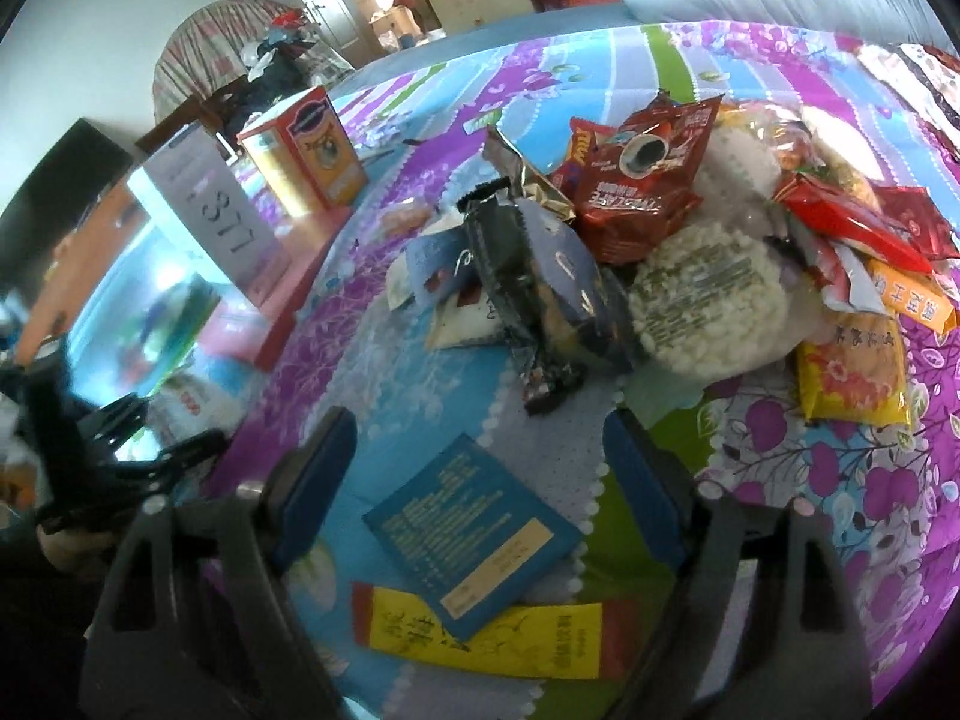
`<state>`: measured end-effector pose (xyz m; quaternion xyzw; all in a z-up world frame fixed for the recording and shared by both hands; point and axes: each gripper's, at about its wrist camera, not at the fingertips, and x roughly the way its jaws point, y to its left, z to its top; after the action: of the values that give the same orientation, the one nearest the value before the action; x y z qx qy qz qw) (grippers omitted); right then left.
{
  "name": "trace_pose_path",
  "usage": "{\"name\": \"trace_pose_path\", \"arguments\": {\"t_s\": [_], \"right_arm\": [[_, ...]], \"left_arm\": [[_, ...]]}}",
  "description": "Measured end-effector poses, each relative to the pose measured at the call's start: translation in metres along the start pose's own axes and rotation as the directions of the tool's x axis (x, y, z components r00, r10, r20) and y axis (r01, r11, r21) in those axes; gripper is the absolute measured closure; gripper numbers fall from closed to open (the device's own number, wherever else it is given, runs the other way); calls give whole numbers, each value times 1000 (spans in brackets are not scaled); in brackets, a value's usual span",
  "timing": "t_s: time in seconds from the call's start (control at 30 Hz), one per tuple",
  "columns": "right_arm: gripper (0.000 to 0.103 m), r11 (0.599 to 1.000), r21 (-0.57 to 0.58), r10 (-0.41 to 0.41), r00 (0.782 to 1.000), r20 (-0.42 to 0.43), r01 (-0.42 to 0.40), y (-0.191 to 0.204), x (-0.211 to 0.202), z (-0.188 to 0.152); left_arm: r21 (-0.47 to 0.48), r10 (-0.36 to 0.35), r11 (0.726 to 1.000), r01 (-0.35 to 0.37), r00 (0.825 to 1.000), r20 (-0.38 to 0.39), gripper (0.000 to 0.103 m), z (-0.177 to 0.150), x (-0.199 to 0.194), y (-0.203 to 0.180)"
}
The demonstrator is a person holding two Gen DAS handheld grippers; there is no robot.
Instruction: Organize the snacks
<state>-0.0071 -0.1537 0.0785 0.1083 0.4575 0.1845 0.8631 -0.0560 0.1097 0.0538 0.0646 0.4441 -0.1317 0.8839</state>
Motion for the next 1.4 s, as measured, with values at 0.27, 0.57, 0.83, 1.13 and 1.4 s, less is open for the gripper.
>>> {"name": "trace_pose_path", "arguments": {"t_s": [0.27,0.57,0.83,1.13,1.4], "right_arm": [[18,1000,28,-8,999,32,7,-4,-10,4],[18,1000,19,10,1000,22,-11,4,-15,-1],[18,999,48,11,1000,16,-12,-2,-21,-8],[18,999,3,-36,991,129,36,2,-46,-6],[38,995,-91,-38,998,54,42,-13,-23,11]], "left_arm": [[-188,61,982,-18,973,224,39,33,-102,68],[-466,357,844,-265,926,121,26,77,-133,235],[-490,442,824,-283,863,246,3,73,-190,225],[-349,191,930,-110,959,208,9,56,-140,124],[-102,-84,991,91,994,77,16,40,-63,4]]}}
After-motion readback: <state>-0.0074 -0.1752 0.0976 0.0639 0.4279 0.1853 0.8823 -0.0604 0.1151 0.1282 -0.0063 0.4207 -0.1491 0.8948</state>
